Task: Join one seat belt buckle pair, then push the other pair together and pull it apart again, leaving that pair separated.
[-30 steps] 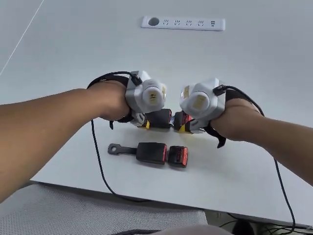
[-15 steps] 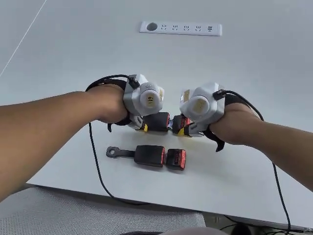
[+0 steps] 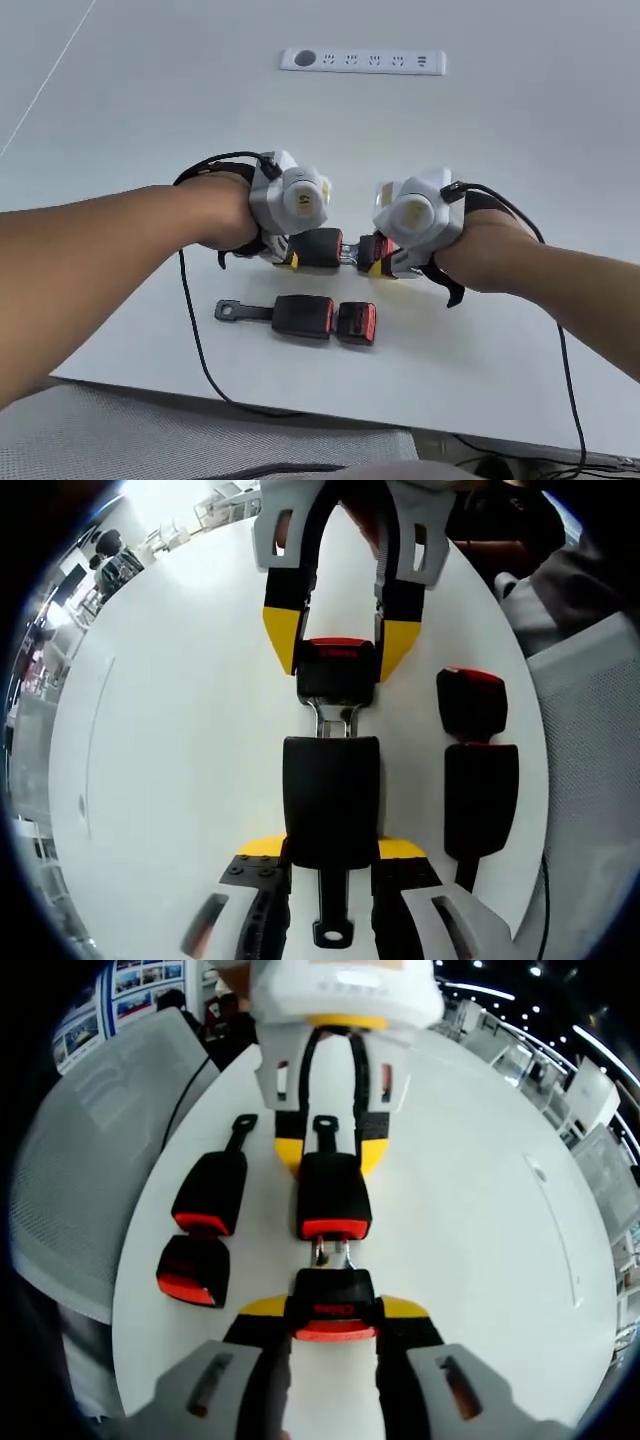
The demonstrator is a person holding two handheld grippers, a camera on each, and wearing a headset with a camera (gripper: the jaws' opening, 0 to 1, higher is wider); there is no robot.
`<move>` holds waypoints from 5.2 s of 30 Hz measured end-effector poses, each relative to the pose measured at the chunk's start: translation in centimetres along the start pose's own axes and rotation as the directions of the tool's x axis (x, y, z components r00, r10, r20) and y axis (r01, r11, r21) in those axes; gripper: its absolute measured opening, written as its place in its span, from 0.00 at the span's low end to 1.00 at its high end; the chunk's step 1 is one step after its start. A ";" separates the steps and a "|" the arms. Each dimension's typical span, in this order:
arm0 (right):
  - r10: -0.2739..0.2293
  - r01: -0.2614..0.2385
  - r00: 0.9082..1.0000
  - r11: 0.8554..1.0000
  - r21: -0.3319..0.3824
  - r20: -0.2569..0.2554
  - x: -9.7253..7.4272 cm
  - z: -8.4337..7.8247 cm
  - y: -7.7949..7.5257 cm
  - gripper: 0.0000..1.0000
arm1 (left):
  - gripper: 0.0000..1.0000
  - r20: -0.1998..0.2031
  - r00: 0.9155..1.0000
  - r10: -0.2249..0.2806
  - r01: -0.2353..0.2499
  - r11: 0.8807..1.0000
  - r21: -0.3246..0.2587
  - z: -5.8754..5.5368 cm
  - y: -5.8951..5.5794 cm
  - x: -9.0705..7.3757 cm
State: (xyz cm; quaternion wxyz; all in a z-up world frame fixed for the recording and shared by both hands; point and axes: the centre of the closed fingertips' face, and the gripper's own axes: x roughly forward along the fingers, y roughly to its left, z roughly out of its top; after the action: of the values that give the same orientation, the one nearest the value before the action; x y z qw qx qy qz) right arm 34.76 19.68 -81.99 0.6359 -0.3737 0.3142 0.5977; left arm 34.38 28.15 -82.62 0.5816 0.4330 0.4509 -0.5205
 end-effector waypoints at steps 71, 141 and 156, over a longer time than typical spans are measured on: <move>-0.193 0.212 0.977 0.941 0.265 -0.095 -11.7 -11.9 3.1 0.55 | 0.46 0.081 0.981 0.176 -0.162 0.975 -0.153 -0.4 -1.0 -3.8; -0.424 0.267 0.888 0.790 0.551 0.177 -16.6 -9.5 12.0 1.00 | 1.00 0.269 0.816 0.511 -0.228 0.713 -0.663 -12.9 -11.8 -11.6; -0.427 0.272 0.887 0.792 0.547 0.178 -16.2 -9.5 11.7 1.00 | 1.00 0.262 0.821 0.506 -0.230 0.715 -0.660 -13.0 -11.9 -11.4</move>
State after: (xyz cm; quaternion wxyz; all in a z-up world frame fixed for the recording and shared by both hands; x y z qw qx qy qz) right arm 22.15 3.17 -74.45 0.8508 -0.1528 0.2874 0.4126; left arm 21.02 42.22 -74.76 0.8655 0.1843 0.3556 -0.3008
